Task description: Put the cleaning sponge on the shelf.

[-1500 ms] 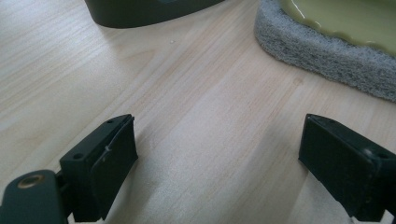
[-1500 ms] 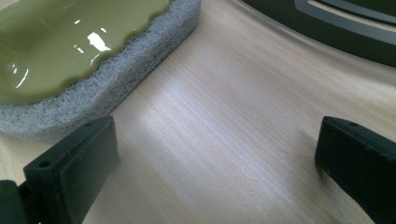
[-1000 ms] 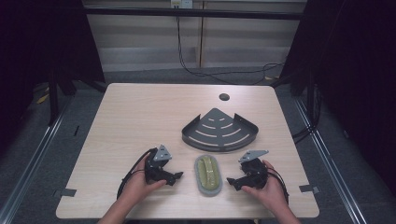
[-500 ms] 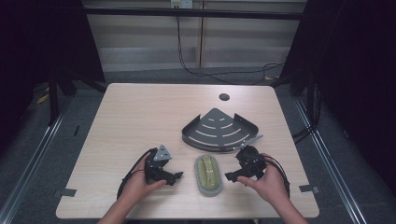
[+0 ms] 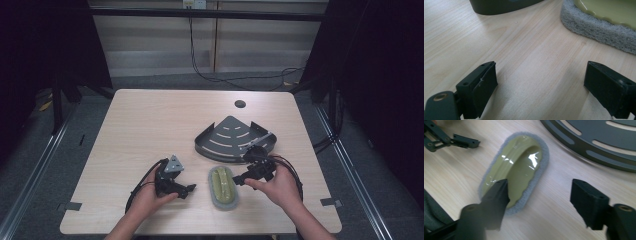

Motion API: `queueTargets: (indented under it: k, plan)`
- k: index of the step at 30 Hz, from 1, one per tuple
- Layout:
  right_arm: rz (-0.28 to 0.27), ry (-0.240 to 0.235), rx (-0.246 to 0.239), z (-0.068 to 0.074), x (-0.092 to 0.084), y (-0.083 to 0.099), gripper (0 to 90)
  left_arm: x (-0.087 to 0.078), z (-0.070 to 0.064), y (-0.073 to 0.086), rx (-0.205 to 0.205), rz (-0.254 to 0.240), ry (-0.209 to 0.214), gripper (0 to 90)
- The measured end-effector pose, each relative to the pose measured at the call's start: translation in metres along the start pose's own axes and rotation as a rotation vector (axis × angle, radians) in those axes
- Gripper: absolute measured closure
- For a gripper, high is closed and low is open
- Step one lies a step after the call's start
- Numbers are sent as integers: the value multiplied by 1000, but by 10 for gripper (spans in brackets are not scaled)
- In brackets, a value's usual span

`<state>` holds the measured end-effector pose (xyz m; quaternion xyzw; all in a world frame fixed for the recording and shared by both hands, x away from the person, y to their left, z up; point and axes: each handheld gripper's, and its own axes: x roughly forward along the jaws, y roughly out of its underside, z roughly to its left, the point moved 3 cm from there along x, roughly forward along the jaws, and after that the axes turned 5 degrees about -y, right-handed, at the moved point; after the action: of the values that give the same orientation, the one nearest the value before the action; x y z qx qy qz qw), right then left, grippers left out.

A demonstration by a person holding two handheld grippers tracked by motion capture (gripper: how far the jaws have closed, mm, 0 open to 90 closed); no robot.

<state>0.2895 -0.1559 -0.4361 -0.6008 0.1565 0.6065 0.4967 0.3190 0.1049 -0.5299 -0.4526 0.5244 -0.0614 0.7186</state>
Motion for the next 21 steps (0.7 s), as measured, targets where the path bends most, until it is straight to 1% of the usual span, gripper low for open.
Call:
queueTargets:
  k: [2,3,5,8,10,11,12,13,14,17,19,21]
  plan:
    - [1,-6,3,2,1,-2,338,0,0,0,-2,-4,0,107]
    - [7,-10,16,4,2,-4,340,0,0,0,-3,-7,0,107]
    - [7,-17,22,6,3,-6,342,0,0,0,-3,-6,1,107]
    - [32,-21,46,11,6,-9,358,1,0,0,-6,-10,-1,107]
    - [39,-20,45,11,7,-10,363,1,-1,0,-12,-11,-1,107]
    - [45,-20,44,12,8,-11,375,0,0,0,-5,-6,0,106]
    - [51,-23,48,13,9,-12,381,1,-1,0,-11,-11,-1,106]
    - [53,-21,46,14,10,-13,382,0,0,0,-5,-7,0,107]
    - [53,-19,45,15,11,-14,385,1,-1,0,-12,-14,-1,107]
    - [63,-17,51,18,13,-16,398,1,-1,0,-12,-13,-1,107]
    - [76,-17,56,20,16,-18,405,1,0,0,-6,-9,-1,107]
    - [84,-6,45,21,19,-20,411,1,-1,0,-11,-10,-1,107]
